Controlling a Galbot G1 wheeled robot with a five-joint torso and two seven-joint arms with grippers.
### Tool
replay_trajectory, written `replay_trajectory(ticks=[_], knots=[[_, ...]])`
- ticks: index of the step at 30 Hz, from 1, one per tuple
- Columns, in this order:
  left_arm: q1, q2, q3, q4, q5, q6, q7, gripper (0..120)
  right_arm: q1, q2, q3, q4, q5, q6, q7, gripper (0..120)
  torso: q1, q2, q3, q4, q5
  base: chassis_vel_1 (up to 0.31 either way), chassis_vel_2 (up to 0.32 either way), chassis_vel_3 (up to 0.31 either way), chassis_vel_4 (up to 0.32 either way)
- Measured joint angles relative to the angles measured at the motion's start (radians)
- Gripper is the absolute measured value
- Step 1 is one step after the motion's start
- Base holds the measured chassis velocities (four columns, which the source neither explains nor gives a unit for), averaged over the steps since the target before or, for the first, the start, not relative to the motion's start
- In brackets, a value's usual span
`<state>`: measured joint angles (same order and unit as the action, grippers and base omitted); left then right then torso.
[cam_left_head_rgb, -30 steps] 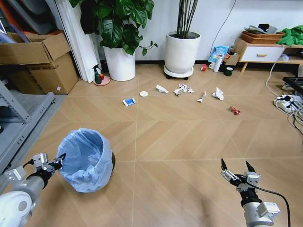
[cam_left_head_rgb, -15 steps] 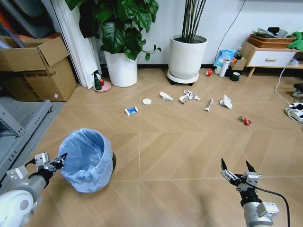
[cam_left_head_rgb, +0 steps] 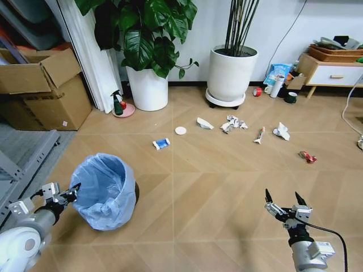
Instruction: Pick up the trash bin and place the garbage on the floor into it.
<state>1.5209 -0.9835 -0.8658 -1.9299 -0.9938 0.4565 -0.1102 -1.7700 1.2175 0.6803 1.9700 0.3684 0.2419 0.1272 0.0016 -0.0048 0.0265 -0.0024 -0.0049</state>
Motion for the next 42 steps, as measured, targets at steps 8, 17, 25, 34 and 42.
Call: replay_trajectory(ticks=[8,17,25,34,42], knots=[[-0.001,-0.001,0.001,0.000,0.000,0.001,-0.001,0,0.002,-0.001,0.000,0.000,-0.001,0.003,0.000,100,0.000,0.000,0.000,-0.0001,0.0002,-0.121,0.247,0.123,-0.256],[-0.003,0.000,0.001,0.000,0.000,0.001,-0.002,0,0.001,-0.002,0.001,0.002,-0.002,0.005,-0.001,100,0.000,0.000,0.000,-0.0001,0.0001,-0.098,0.258,0.104,-0.259],[-0.010,0.002,0.007,0.005,0.000,0.002,-0.003,0,0.003,-0.001,0.002,-0.001,-0.002,0.005,-0.001,100,0.000,0.000,0.000,-0.0003,-0.0001,-0.108,0.264,0.111,-0.253],[-0.014,0.005,0.008,0.014,-0.002,0.002,-0.004,0,0.007,-0.002,-0.001,-0.005,-0.002,0.005,0.000,100,0.000,0.000,0.000,0.0000,0.0002,-0.099,0.274,0.092,-0.268],[-0.015,0.005,0.011,0.017,-0.002,0.002,-0.004,0,0.011,-0.002,-0.002,-0.008,-0.003,0.005,0.001,100,0.000,0.000,0.000,-0.0001,0.0002,-0.098,0.283,0.104,-0.281]])
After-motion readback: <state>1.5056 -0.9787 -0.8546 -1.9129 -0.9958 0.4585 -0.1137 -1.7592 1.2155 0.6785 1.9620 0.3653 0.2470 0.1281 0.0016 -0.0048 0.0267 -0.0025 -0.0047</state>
